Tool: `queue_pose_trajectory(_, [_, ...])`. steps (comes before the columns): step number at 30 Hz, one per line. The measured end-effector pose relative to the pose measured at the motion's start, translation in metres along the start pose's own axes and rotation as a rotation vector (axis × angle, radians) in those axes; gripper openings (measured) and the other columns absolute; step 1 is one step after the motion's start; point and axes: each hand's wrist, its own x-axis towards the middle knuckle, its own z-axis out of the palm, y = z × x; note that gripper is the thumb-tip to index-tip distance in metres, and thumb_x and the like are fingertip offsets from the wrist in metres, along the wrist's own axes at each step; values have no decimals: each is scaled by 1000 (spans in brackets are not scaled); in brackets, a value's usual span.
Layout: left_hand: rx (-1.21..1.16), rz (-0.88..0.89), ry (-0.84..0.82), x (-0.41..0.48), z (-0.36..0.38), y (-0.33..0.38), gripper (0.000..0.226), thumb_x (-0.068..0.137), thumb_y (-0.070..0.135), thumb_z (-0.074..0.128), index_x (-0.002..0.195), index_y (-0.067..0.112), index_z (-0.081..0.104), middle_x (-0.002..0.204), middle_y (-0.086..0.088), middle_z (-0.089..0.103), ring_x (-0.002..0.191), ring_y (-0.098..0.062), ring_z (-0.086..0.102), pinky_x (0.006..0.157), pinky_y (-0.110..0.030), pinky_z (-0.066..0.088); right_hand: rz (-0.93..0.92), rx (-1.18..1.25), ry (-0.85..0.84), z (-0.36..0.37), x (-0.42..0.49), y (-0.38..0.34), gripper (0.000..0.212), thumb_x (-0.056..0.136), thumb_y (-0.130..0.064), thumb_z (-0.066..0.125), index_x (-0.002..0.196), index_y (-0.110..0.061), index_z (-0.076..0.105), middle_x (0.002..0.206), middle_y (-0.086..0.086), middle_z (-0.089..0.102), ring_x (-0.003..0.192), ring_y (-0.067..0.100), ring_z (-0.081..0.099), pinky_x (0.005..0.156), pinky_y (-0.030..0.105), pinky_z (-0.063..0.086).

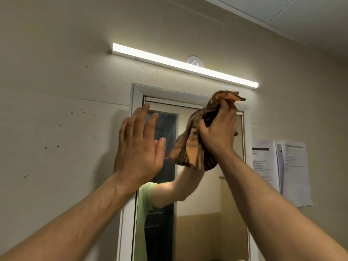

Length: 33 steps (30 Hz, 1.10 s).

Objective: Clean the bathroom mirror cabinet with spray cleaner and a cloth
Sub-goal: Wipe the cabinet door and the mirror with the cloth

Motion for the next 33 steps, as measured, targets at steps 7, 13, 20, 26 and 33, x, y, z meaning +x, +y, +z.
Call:
queue_pose_trajectory(7, [-241,-93,225,-3,6,-8,61,103,47,33,154,14,34,168,-4,23,155,-22,22,123,-52,24,-607,-163,-337,27,-82,-34,57,100,-52,36,154,-34,34,159,-4,33,151,24,23,120,46,18])
queue_pose_trajectory(13, [-295,-154,125,-2,5,-4,70,103,53,27,161,16,23,172,0,13,158,-17,10,128,-42,19,72,-234,-203,-9,-63,45,44,98,-42,35,130,-17,53,129,14,58,124,38,53,105,51,39])
queue_pose_trajectory(20, [-653,-131,296,-5,8,-11,70,107,55,26,159,9,29,167,-2,30,154,-11,27,123,-23,25,102,-436,-217,39,-15,-66,69,96,-24,1,157,-4,26,161,23,32,151,41,25,124,56,15])
queue_pose_trajectory(26, [-509,-5,289,-6,3,-10,64,108,41,30,158,3,30,168,-11,25,156,-21,24,124,-27,23,-841,-231,-523,26,-90,-47,52,102,-51,42,149,-29,46,143,-3,52,128,22,48,104,40,40])
queue_pose_trajectory(33, [-240,-28,78,-28,9,-5,67,106,49,25,164,16,17,174,0,1,160,-15,1,126,-54,20,-19,-168,-264,-19,-102,69,58,95,-44,38,150,-25,44,133,12,56,123,36,51,106,51,40])
